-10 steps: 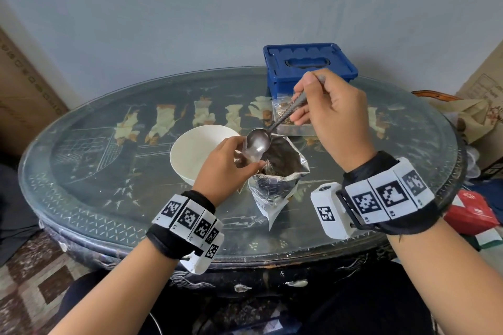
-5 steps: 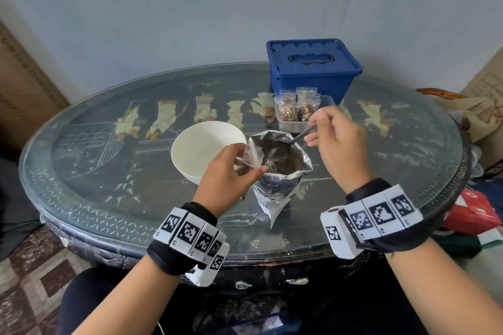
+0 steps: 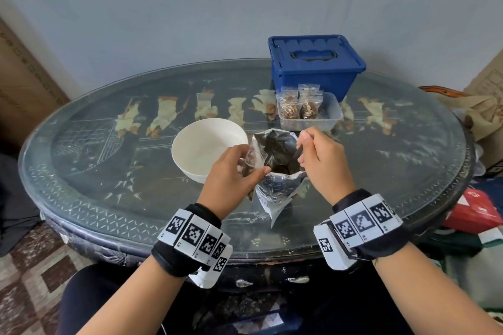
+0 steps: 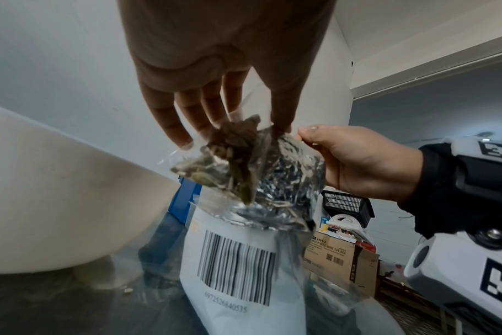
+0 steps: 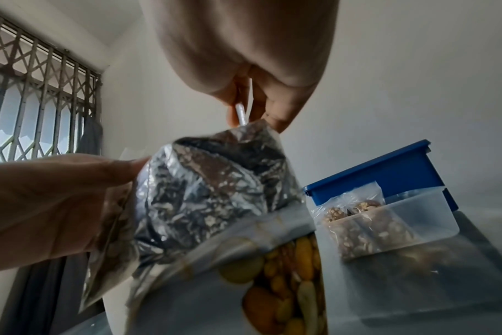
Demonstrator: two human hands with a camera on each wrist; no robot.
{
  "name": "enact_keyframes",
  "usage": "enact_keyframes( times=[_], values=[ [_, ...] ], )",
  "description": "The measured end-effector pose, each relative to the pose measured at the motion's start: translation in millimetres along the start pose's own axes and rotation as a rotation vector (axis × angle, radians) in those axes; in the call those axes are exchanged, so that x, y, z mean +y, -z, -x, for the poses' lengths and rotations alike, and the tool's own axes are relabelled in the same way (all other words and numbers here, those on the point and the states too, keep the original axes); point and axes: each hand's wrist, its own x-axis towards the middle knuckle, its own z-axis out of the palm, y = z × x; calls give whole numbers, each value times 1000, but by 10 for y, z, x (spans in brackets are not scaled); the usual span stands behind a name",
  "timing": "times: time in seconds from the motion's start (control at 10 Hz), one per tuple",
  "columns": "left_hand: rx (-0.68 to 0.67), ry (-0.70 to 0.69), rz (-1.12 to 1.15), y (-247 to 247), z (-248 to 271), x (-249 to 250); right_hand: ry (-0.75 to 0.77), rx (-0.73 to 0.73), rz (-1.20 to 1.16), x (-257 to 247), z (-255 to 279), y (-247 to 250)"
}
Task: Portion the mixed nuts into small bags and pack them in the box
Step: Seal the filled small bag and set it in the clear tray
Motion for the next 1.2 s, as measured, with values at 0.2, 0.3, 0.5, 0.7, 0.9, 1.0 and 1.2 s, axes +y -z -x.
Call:
enact_keyframes(
  times=[0.2,0.3,0.5,0.7,0.9,1.0,1.2],
  values=[
    [-12,5,-8,-10,-12,-9,-58,-3,0,-2,-27,-12],
    [-16,5,0,-6,-11,-13,50,-35,35,-25,-30,3],
    [-24,2,6,-2,-10,-15,72,-113,152,1,-39,-28],
    [-36,0,16,-24,-8,-24,-54,-66,226,-4,-72,-42],
    [-42,-15,16,-39,-2,-16,-228,-4,168,11,-104,-28],
    [-40,-18,10,-35,-3,-21,-313,26,102,-1,-121,-28],
    [-20,-13,8,-11,-23,-49,-395,45,25,-53,-151,-26]
  ],
)
